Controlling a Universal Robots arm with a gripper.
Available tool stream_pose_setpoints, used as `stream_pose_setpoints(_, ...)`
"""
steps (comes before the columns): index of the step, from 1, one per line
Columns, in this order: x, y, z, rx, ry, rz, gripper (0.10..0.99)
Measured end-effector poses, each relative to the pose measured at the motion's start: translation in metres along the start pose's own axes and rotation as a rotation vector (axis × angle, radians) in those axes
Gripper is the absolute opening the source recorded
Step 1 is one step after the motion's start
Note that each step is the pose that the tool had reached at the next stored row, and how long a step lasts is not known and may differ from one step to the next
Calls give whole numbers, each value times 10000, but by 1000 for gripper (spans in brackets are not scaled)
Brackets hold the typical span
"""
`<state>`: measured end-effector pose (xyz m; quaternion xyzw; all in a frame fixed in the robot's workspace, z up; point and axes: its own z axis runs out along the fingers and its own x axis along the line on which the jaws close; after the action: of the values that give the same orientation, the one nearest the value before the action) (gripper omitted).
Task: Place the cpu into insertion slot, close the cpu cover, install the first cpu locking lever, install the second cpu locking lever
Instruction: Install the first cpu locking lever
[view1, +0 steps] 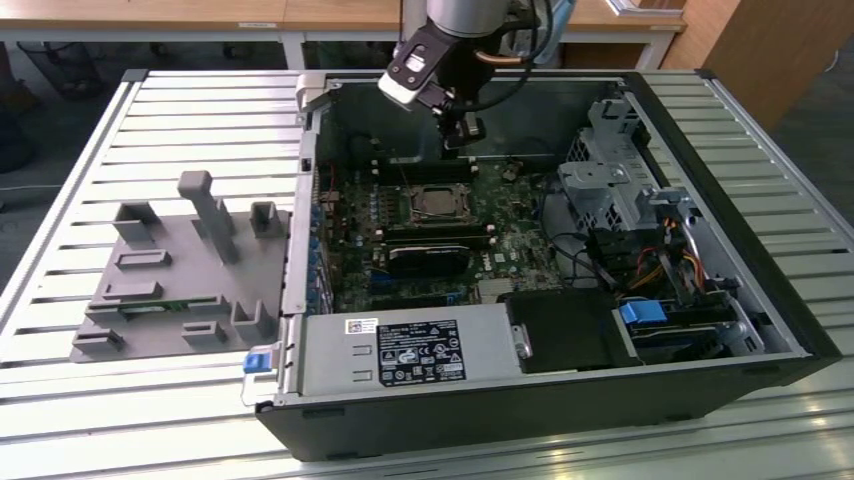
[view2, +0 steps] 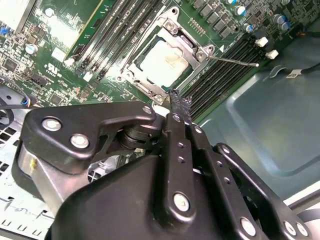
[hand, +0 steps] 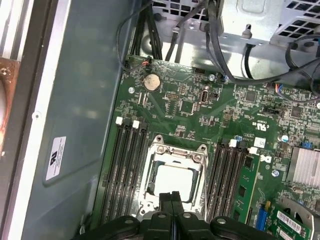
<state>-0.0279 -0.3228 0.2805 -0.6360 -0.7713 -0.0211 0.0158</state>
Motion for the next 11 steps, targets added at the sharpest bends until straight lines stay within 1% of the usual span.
stream_pose_setpoints(11, 0, 0, 0, 31, 8, -605, 118)
